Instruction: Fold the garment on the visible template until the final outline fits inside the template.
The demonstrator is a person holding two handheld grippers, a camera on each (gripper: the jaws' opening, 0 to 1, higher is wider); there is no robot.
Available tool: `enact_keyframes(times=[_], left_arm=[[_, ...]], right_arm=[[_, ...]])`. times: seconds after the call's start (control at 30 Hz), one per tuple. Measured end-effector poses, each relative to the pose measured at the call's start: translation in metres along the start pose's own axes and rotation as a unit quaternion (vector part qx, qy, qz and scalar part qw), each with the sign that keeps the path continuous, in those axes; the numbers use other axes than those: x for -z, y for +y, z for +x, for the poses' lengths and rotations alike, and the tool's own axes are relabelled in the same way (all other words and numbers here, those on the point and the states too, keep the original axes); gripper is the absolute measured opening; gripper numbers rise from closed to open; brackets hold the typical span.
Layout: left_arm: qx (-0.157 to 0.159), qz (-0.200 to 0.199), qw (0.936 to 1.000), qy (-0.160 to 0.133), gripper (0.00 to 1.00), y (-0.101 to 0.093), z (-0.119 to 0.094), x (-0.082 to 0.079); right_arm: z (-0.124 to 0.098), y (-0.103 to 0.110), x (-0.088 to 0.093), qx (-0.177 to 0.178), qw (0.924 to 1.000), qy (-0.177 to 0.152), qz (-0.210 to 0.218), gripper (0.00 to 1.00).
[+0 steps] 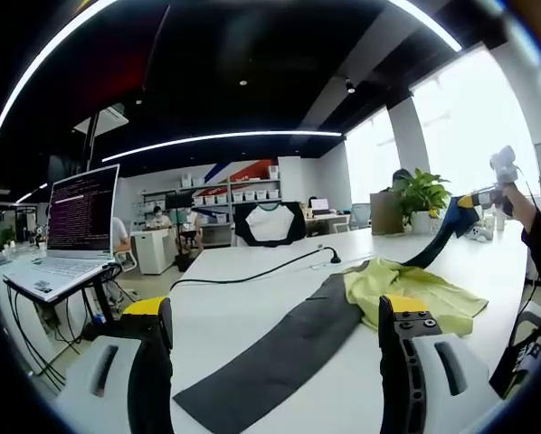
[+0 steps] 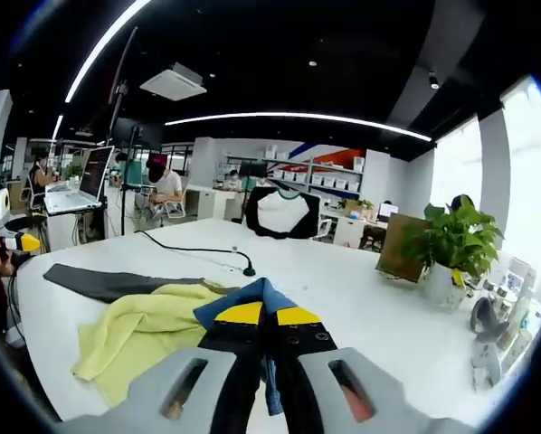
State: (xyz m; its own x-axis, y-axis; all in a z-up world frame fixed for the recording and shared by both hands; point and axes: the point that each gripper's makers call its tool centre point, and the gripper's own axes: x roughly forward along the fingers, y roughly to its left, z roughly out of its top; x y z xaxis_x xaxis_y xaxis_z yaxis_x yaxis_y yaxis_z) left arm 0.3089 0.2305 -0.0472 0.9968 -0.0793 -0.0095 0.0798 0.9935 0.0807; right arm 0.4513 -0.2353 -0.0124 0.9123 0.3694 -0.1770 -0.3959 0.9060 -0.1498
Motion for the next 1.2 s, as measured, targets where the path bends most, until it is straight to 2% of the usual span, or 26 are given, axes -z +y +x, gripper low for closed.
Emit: enact_keyframes(times=[0.27,0.57,0.8,1.2], left_arm=[[0.001,0.002,1.0000,0.001,1.00,-0.001,0.002,0.000],[0.001,0.002,1.0000,0.004,1.00,0.000,0.003,0.002],[0.000,0.002,1.0000,0.006,1.00,0.000,0.004,0.003],[0.000,0.002,0.9999,0.010,1.00,0.001,0.005,0.005]], right_arm=[[-0.001,-0.031,0.024,0.029,0.9989,0.025,0.025,0.00],[0.003,-0.062,0.072,0.056,0.9941,0.076,0.053,0.00],[0.003,-0.080,0.098,0.073,0.9895,0.109,0.061,0.00],[0.008,-0.095,0.139,0.074,0.9808,0.162,0.079,0.00]])
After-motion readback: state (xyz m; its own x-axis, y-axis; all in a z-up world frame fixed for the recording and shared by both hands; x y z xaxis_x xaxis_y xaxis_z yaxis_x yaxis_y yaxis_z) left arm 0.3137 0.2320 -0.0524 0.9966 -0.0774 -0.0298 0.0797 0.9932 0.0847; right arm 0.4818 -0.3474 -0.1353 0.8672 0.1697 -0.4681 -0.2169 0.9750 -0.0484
